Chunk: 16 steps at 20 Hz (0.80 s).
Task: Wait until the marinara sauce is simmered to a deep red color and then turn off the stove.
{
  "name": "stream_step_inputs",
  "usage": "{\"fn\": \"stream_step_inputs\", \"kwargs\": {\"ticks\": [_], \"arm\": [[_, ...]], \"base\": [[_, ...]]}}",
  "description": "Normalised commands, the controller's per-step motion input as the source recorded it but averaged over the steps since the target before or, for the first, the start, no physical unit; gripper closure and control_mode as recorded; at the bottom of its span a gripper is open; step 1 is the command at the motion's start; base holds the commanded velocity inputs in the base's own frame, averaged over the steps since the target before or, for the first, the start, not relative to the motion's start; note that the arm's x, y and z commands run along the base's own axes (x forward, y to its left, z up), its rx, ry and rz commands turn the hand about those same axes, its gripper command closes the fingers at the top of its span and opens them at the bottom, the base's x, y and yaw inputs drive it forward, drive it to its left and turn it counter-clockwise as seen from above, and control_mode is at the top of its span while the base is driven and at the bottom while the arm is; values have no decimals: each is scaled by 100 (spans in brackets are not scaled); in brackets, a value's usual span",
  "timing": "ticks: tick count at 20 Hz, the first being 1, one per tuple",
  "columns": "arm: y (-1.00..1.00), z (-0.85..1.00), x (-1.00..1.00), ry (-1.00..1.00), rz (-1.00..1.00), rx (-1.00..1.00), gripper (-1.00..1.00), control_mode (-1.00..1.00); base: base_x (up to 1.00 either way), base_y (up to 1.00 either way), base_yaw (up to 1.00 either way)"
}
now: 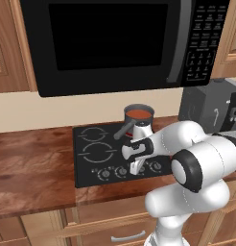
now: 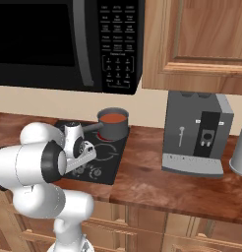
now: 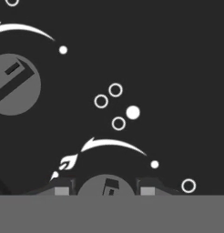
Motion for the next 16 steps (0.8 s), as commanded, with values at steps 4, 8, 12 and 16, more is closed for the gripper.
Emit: {"fn": "stream_step_inputs", "kwargs": {"ticks": [4, 8, 12, 16], "arm": [[0, 0, 0, 0, 0, 0, 100, -100], [0, 0, 0, 0, 0, 0, 100, -100], [0, 0, 0, 0, 0, 0, 100, -100], [0, 0, 0, 0, 0, 0, 100, -100]], "base": [[0, 0, 0], [0, 0, 0], [0, 0, 0], [0, 0, 0]]}}
